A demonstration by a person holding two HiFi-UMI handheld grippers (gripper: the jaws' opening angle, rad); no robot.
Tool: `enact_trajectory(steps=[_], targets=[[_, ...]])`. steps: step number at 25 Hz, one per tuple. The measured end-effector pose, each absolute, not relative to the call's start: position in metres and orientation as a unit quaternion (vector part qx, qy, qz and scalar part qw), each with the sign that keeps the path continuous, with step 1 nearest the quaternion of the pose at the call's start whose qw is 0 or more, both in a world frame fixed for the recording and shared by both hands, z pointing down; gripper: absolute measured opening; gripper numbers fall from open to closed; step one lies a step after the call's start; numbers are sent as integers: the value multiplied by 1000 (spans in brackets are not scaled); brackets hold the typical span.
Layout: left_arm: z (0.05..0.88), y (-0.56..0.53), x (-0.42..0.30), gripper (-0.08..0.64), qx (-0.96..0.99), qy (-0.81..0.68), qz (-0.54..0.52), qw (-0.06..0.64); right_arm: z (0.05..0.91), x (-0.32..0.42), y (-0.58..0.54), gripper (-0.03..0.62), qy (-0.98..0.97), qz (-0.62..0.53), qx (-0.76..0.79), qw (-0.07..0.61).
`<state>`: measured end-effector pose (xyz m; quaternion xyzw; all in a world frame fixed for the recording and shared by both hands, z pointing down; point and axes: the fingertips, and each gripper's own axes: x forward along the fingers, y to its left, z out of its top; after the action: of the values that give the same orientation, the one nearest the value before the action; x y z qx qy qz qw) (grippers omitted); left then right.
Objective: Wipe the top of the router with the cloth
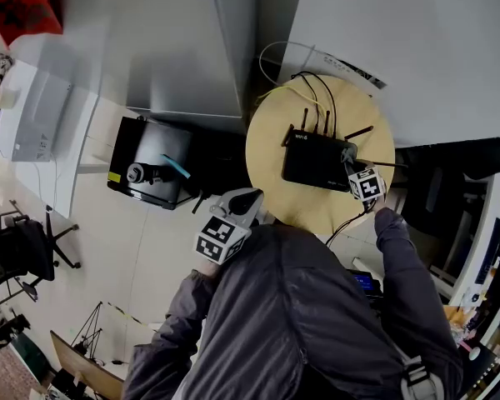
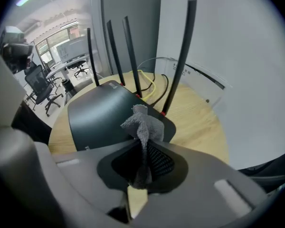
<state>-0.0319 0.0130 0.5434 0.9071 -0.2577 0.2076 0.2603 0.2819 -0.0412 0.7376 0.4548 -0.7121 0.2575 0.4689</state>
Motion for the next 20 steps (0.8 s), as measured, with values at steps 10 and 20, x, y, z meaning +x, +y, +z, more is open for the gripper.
enact_trajectory(steps=[10, 20], targets=[[543, 10, -31, 0, 915, -238, 202, 257, 737, 255, 23, 28, -720, 270, 439, 465], [544, 15, -36, 0, 923, -207, 200, 254, 717, 242, 21, 28, -722, 276, 460, 437]])
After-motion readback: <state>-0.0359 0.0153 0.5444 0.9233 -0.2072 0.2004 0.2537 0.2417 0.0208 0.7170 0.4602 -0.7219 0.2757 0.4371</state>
